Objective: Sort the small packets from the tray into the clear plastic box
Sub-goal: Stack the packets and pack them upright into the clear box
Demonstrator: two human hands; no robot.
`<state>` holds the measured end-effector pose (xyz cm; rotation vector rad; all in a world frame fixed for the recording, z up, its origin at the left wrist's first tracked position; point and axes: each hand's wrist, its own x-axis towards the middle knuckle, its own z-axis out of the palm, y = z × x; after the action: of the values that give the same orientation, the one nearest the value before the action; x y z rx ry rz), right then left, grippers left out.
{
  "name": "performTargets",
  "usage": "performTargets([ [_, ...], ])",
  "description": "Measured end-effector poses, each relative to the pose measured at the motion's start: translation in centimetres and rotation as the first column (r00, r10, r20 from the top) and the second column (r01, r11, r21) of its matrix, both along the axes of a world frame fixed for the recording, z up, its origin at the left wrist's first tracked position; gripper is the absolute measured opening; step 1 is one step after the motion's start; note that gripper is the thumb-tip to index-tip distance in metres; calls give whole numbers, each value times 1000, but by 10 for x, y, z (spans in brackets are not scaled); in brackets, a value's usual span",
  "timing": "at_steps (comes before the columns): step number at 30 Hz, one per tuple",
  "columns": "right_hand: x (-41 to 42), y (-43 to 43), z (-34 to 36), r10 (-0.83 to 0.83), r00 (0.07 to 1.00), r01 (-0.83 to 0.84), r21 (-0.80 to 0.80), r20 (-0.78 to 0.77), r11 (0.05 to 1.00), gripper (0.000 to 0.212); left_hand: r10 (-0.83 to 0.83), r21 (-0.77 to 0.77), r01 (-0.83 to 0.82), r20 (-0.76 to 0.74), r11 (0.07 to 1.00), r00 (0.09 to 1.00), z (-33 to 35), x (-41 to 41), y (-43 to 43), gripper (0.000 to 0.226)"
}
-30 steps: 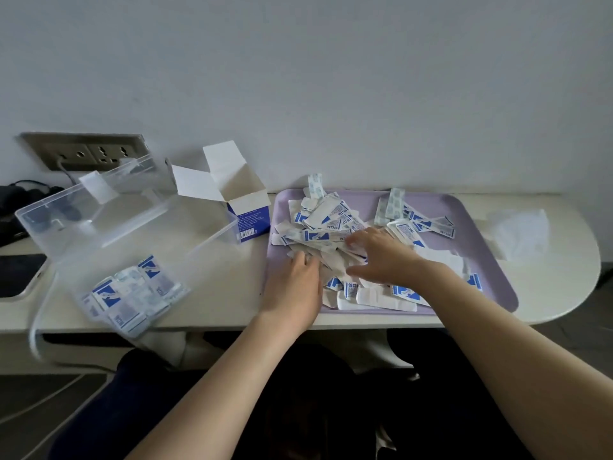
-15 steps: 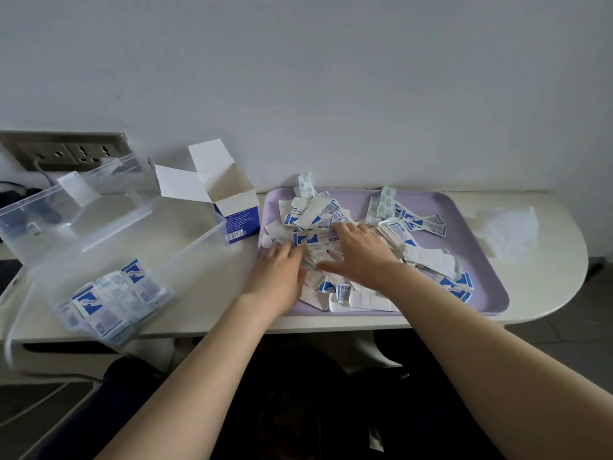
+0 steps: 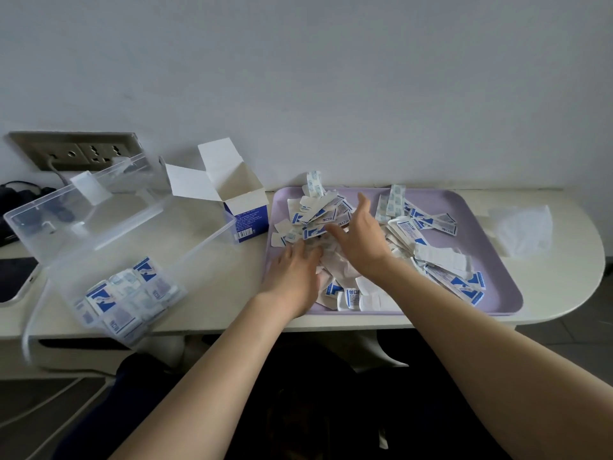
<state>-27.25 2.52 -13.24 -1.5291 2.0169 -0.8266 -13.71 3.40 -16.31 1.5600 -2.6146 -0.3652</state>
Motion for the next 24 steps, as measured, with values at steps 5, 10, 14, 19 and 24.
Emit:
performTargets([
  [5,-1,5,-1,210,937,-188,104,-279,977,32,22,14,-22,-38,1000,999,6,-1,4,49],
  [10,1,4,-1,152,948,-137,70,-281,988,27,85,59,-82,-62,995,994,14,-1,9,44],
  [14,1,3,-3,176,952,-143,145,-250,979,34,79,100,-68,-104,993,991,17,1,11,42],
  [19,4,1,-2,160,970,-134,146,-184,980,37,78,139,-62,-116,988,990,18,2,9,43],
  [24,1,2,-1,165,946,-135,121,-278,983,16,72,76,-65,-94,995,993,20,4,9,37],
])
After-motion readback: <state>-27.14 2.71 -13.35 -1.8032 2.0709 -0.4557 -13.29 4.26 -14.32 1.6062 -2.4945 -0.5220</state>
